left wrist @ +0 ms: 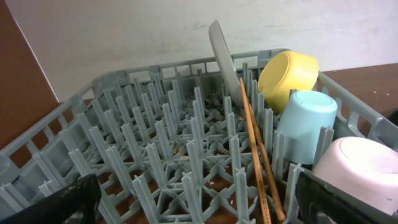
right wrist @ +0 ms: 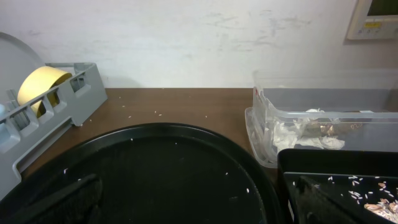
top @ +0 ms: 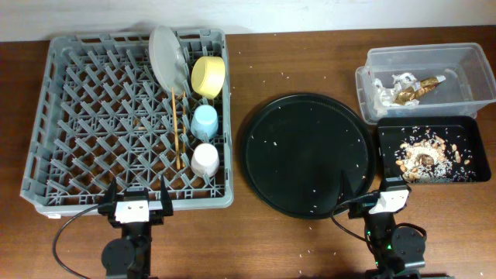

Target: Sort waste into correct bins and load items into the dishwasher rack

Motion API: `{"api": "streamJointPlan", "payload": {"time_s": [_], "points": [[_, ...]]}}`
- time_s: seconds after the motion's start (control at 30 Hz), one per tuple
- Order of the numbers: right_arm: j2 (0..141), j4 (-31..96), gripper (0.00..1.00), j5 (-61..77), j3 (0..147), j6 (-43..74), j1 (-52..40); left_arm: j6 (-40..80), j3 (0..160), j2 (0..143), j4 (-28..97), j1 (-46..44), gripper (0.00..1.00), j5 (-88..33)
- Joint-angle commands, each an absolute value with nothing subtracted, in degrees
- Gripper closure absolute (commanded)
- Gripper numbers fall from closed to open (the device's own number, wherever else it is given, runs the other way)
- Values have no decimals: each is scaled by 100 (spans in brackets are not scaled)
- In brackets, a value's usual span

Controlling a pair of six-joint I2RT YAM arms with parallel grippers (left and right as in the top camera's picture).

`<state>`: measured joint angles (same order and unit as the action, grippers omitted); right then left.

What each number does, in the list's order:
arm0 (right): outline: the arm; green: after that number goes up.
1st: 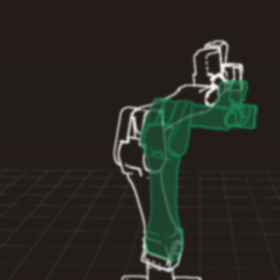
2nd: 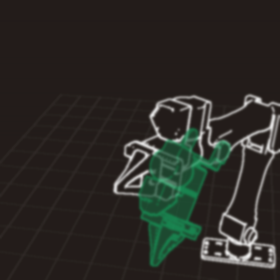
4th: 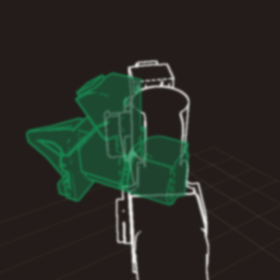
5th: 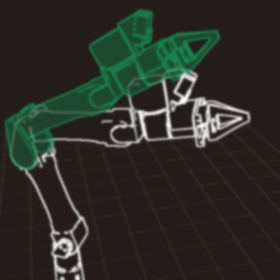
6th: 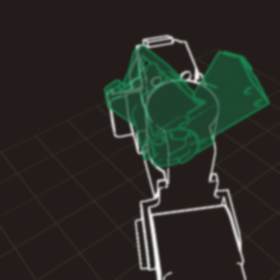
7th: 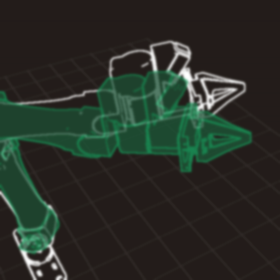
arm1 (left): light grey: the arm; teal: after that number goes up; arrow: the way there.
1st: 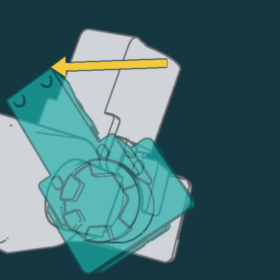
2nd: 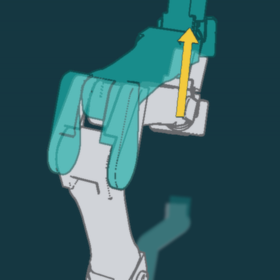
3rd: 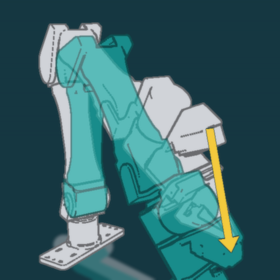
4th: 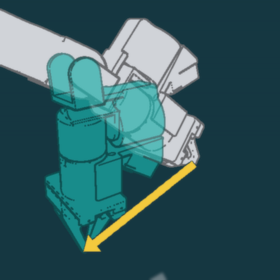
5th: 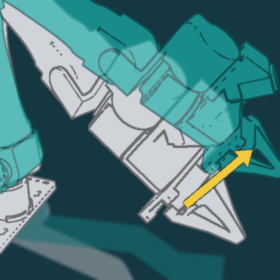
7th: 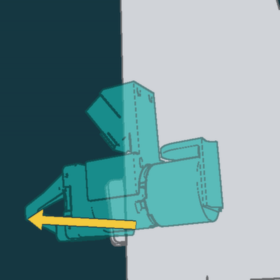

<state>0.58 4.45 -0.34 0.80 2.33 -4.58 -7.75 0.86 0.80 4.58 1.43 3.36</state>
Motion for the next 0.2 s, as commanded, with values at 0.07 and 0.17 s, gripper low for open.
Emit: {"api": "streamJointPlan", "payload": {"time_s": [0.07,0.17], "points": [[21,462,2,-25,32,193,-447,-869,51,30,462,156,1,252],[21,462,2,-25,32,193,-447,-869,51,30,462,156,1,252]]}}
